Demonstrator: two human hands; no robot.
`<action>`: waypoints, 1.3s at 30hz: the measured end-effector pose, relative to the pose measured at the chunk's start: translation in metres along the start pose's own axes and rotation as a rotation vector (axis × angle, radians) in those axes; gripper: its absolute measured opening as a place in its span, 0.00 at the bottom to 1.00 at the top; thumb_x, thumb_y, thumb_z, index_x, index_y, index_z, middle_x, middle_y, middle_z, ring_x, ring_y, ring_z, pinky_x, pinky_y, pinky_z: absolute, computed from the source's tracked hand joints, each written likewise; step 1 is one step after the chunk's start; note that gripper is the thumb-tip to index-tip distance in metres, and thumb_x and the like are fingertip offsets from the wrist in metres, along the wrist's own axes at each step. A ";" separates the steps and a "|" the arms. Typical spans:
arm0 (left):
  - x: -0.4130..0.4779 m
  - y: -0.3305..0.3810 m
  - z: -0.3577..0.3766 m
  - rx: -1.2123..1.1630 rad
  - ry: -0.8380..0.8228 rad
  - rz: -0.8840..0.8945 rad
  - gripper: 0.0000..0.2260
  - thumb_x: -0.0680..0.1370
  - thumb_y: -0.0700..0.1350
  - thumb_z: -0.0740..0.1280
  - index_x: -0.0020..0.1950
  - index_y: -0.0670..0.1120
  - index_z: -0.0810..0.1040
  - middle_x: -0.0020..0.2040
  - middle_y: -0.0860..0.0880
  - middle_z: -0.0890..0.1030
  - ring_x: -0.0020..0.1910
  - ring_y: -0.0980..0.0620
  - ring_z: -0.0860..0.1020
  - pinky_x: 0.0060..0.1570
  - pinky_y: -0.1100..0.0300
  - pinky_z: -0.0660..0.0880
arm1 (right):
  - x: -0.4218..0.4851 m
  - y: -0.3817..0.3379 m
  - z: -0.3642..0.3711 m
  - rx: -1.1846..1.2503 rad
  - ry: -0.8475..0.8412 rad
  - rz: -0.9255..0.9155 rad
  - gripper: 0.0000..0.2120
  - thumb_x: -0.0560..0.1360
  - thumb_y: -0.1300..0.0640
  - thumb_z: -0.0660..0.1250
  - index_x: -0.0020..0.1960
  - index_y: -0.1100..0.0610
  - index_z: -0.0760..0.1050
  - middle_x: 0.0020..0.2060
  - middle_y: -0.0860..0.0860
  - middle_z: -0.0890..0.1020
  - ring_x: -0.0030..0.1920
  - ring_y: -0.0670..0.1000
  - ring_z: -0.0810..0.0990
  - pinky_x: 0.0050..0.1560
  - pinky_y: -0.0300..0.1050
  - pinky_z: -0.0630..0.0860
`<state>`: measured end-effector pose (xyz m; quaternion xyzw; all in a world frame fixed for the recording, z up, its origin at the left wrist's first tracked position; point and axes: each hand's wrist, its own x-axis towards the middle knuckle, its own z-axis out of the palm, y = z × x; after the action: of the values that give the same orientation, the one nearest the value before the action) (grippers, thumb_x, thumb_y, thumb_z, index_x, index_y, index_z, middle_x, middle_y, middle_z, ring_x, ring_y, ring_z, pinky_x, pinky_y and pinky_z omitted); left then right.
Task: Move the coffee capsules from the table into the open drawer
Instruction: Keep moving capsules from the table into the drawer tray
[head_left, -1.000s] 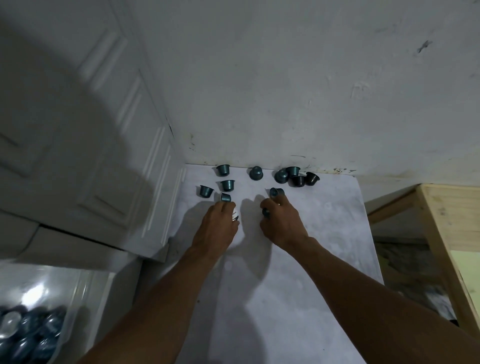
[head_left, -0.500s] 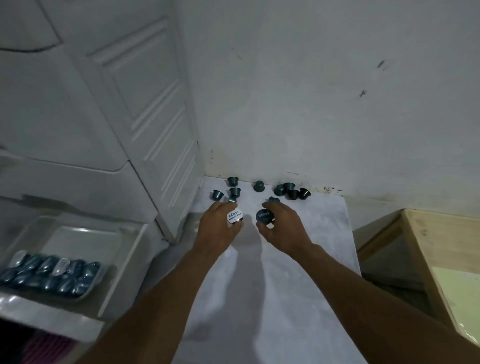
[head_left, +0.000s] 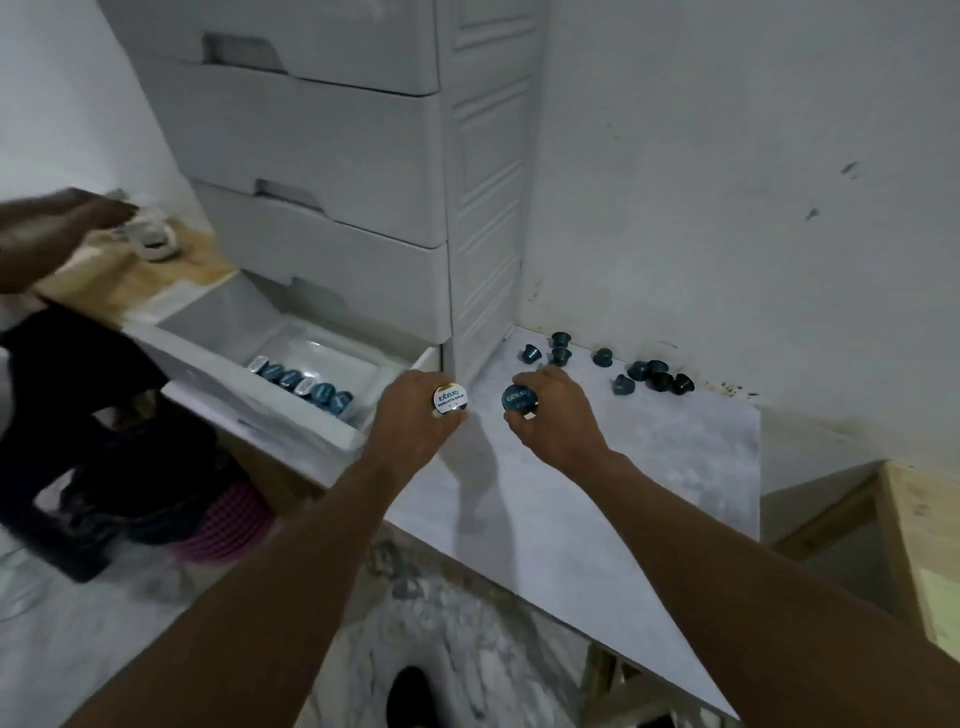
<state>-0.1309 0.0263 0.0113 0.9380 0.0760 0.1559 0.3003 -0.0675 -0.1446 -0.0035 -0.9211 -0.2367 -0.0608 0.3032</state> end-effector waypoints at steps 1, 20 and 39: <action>-0.004 -0.005 -0.012 0.018 0.015 -0.006 0.05 0.69 0.44 0.73 0.40 0.43 0.80 0.37 0.47 0.81 0.39 0.47 0.78 0.42 0.54 0.74 | 0.001 -0.010 0.004 0.004 -0.007 -0.017 0.16 0.69 0.59 0.71 0.57 0.60 0.77 0.51 0.58 0.78 0.52 0.56 0.76 0.49 0.43 0.69; 0.038 -0.197 -0.175 0.071 0.061 -0.052 0.19 0.71 0.48 0.74 0.60 0.46 0.78 0.56 0.45 0.79 0.54 0.46 0.77 0.56 0.52 0.74 | 0.085 -0.210 0.141 0.053 0.036 -0.077 0.15 0.68 0.61 0.71 0.54 0.60 0.78 0.49 0.57 0.78 0.49 0.54 0.76 0.46 0.39 0.65; 0.178 -0.285 -0.150 0.177 -0.179 -0.086 0.18 0.71 0.48 0.74 0.59 0.48 0.79 0.54 0.47 0.81 0.49 0.49 0.79 0.45 0.60 0.71 | 0.208 -0.190 0.236 0.053 -0.105 0.031 0.15 0.69 0.62 0.70 0.55 0.60 0.77 0.51 0.56 0.78 0.53 0.55 0.74 0.48 0.40 0.65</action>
<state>-0.0286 0.3795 0.0039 0.9668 0.1024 0.0512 0.2283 0.0181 0.2107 -0.0404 -0.9182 -0.2396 -0.0014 0.3155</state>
